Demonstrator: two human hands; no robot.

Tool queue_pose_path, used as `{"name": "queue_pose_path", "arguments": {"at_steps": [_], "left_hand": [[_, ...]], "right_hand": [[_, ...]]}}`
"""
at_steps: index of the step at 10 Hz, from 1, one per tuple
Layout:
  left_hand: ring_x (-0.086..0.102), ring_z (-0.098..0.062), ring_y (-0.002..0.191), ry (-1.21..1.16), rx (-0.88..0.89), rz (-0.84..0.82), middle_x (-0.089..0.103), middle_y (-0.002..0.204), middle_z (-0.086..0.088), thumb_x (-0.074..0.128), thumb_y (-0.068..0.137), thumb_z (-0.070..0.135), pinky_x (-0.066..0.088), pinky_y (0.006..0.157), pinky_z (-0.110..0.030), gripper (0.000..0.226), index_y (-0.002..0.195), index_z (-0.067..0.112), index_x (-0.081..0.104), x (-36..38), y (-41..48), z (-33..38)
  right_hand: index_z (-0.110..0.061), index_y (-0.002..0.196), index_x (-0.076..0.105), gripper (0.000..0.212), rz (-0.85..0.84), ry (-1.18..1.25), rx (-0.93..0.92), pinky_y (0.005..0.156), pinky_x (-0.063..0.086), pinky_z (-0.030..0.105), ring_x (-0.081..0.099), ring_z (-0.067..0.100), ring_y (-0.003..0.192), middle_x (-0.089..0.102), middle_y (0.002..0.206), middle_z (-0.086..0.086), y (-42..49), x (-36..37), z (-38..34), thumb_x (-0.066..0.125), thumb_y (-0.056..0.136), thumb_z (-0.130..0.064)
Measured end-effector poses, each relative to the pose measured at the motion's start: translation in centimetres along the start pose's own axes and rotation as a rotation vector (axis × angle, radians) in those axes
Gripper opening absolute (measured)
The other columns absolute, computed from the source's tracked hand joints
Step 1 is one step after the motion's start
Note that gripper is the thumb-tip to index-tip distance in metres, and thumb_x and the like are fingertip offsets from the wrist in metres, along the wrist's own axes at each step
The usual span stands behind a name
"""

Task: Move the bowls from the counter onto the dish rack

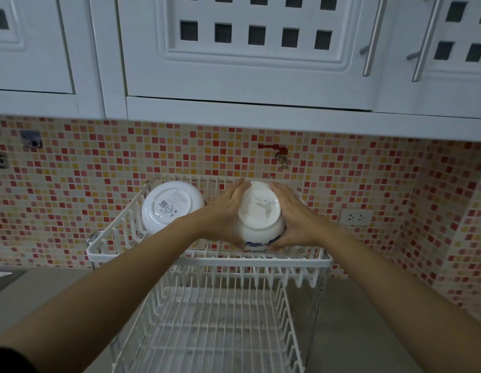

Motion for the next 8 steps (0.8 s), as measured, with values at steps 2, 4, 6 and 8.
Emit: {"name": "queue_pose_path", "arguments": {"at_steps": [2,4,6,8], "left_hand": [[-0.023,-0.014,0.144,-0.037,-0.021,-0.040,-0.030,0.155,0.002,0.081,0.065,0.042,-0.004,0.118,-0.034,0.135,0.147,0.017,-0.023,0.3,0.1,-0.2],[-0.023,-0.017,0.144,-0.043,-0.064,-0.071,-0.032,0.155,0.001,0.081,0.066,0.042,-0.001,0.118,-0.037,0.134,0.146,0.018,-0.024,-0.1,-0.1,0.3],[-0.018,-0.017,0.146,-0.075,-0.102,-0.072,-0.030,0.156,0.001,0.077,0.071,0.042,0.003,0.118,-0.036,0.128,0.148,0.016,-0.022,-0.9,-0.8,0.8],[0.010,-0.024,0.148,-0.118,-0.093,0.069,-0.012,0.160,0.000,0.047,0.095,0.028,0.014,0.119,-0.039,0.079,0.151,0.016,-0.007,-3.3,-2.0,0.8]], "right_hand": [[-0.020,0.147,-0.019,0.137,-0.030,-0.037,0.011,0.116,0.002,0.028,-0.015,0.004,0.141,-0.022,0.157,-0.006,0.1,0.3,0.4,0.083,0.059,-0.048],[-0.023,0.145,-0.022,0.139,-0.063,-0.055,0.046,0.116,0.008,0.032,-0.014,0.002,0.139,-0.024,0.156,-0.009,-0.1,0.0,0.2,0.083,0.059,-0.049],[-0.027,0.145,-0.022,0.137,-0.132,-0.053,0.077,0.116,0.004,0.033,-0.017,0.008,0.142,-0.028,0.155,-0.008,-0.2,-0.9,0.1,0.083,0.060,-0.046],[-0.016,0.148,-0.015,0.093,-0.062,-0.045,0.114,0.121,0.003,0.036,-0.012,0.015,0.147,-0.021,0.158,-0.001,0.2,-2.7,-0.9,0.052,0.084,-0.010]]}}
Point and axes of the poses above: each hand's wrist, its own y-axis towards the middle knuckle, its own x-axis out of the palm, z = x × y, the point moved 5 cm from there along y, towards the middle knuckle
